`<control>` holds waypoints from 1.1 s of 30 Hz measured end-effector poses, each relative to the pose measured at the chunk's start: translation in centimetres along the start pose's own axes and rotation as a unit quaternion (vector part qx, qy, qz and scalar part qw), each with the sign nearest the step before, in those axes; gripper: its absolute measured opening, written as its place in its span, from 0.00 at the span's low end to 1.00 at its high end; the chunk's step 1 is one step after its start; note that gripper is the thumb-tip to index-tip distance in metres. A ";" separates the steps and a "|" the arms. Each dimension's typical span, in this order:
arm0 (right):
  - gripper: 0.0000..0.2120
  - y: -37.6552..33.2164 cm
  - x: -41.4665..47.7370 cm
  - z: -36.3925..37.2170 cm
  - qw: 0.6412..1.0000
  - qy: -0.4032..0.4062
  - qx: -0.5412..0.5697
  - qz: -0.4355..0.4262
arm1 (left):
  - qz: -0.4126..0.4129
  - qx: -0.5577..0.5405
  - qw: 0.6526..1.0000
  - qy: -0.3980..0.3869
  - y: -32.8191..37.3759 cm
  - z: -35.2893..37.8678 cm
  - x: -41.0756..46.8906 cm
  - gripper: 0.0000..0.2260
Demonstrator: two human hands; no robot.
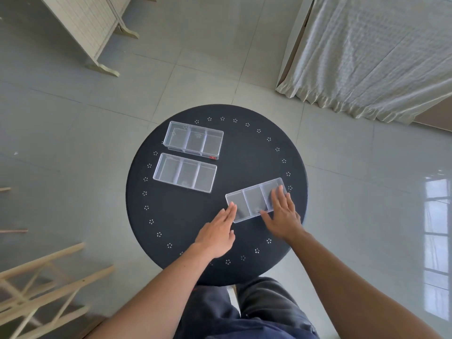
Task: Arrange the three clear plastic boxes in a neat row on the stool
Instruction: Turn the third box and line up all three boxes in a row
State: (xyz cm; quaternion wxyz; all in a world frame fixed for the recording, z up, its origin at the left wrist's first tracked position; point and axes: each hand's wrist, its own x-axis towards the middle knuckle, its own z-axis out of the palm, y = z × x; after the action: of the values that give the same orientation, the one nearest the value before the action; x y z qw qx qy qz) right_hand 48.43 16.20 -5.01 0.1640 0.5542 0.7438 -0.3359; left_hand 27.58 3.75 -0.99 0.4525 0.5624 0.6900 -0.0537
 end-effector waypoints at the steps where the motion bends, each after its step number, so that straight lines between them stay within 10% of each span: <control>1: 0.40 0.0 -0.6 0.3 1.000 -0.004 0.001 -0.001 | -0.007 0.000 1.000 0.000 -0.2 0.2 -0.4 0.33; 33: 0.36 -21.5 -6.2 11.1 0.997 -0.034 0.050 0.051 | -0.010 0.153 0.988 -0.011 -21.6 -7.2 -6.8 0.33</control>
State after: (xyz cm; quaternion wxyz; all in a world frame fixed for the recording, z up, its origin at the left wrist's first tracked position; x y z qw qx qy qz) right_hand 29.02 0.76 -2.35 0.1785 0.5871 0.6906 -0.3827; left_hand 5.44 -4.81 -1.56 0.3682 0.6175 0.6741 -0.1694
